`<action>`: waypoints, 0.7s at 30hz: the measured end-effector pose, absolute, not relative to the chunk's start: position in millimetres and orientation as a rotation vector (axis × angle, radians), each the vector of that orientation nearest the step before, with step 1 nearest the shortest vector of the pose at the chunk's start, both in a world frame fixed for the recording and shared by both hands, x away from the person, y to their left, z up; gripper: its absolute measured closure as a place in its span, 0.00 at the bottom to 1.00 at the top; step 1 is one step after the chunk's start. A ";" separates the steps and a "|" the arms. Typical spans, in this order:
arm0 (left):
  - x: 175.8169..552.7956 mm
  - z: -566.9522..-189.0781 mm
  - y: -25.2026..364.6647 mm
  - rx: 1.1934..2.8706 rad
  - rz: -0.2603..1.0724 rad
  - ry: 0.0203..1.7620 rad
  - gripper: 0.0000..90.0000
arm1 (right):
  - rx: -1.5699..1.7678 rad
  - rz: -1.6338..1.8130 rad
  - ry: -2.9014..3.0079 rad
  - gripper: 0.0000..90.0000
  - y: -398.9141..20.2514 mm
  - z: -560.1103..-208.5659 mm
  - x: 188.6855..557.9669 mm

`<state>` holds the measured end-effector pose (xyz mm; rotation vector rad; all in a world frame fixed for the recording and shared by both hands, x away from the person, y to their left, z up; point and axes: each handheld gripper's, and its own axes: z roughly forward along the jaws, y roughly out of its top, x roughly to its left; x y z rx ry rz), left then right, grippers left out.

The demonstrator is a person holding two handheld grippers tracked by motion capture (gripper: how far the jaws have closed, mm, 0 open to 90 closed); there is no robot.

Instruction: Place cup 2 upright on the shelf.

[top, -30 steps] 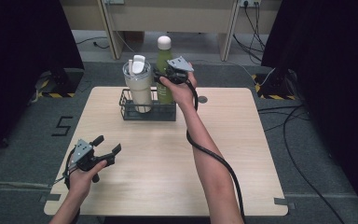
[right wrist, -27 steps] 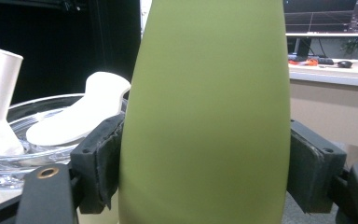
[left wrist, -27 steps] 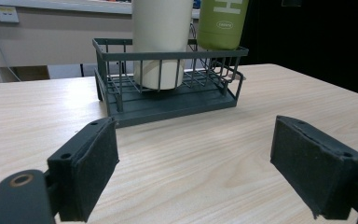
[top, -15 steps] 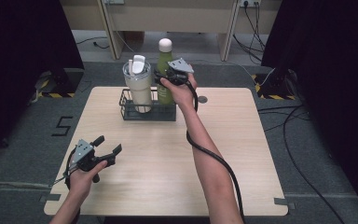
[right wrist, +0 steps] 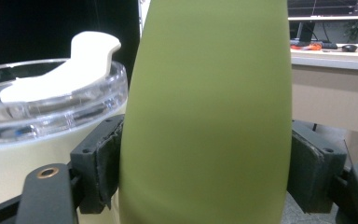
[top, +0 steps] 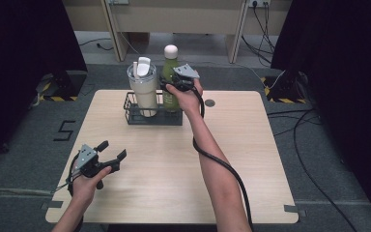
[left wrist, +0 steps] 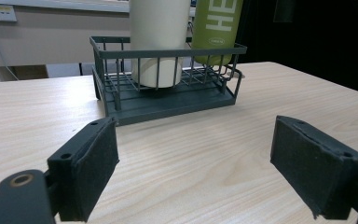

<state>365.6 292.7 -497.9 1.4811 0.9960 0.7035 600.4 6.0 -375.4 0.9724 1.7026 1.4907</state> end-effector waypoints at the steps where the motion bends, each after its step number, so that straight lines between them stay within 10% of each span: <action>1: 365.7 -497.9 292.7 1.482 0.704 0.996 0.16 | 0.980 1.490 1.705 0.26 6.4 -376.4 600.4; 21: 365.7 -498.2 292.5 1.483 0.701 0.994 0.16 | 0.993 1.468 1.731 0.26 8.7 -390.6 603.3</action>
